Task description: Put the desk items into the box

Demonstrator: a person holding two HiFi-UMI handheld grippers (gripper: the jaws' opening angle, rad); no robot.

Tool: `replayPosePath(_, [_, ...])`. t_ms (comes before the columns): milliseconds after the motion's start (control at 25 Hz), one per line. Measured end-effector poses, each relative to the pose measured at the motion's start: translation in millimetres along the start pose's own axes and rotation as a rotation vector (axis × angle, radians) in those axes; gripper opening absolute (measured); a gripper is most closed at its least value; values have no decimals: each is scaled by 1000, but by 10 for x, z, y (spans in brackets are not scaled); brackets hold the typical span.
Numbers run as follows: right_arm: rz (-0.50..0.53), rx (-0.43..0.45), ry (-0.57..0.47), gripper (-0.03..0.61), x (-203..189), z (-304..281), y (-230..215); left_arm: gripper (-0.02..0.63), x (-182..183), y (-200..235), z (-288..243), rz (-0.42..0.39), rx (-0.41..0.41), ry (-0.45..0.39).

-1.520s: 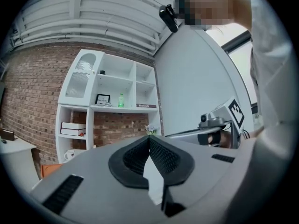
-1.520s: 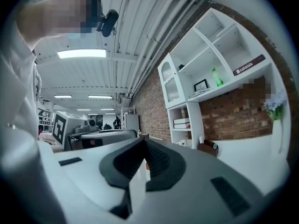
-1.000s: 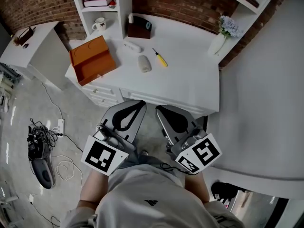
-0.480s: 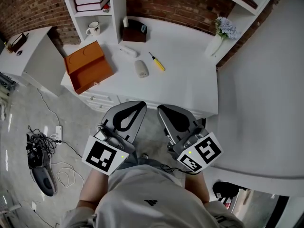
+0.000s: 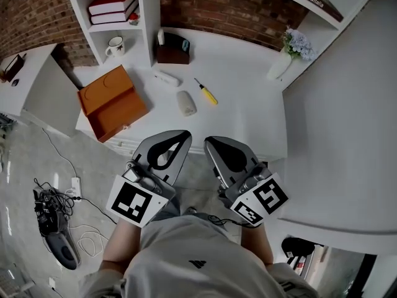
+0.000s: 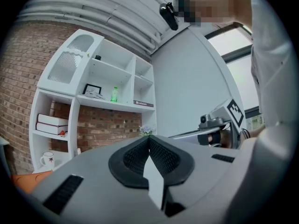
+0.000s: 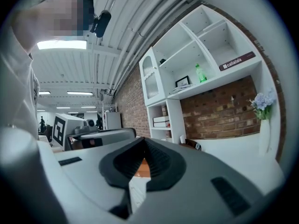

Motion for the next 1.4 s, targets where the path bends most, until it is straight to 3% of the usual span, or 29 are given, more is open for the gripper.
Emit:
replayPosePath(840, [-17, -163, 9, 9, 47, -1213, -371, 12, -130, 1384, -233, 39, -105, 0])
replayPosePath(1400, [-40, -261, 50, 11, 9, -1370, -742, 12, -228, 1687, -360, 59, -109, 0])
Point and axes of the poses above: the fingertips, and each gripper's own axes: z backward along the fingers, y to its left, x out of its top, the point moved 5 cm from there along z, backward along the fingers, and after that the axes turned 3 degrees about -x, right-handed, at the moved point
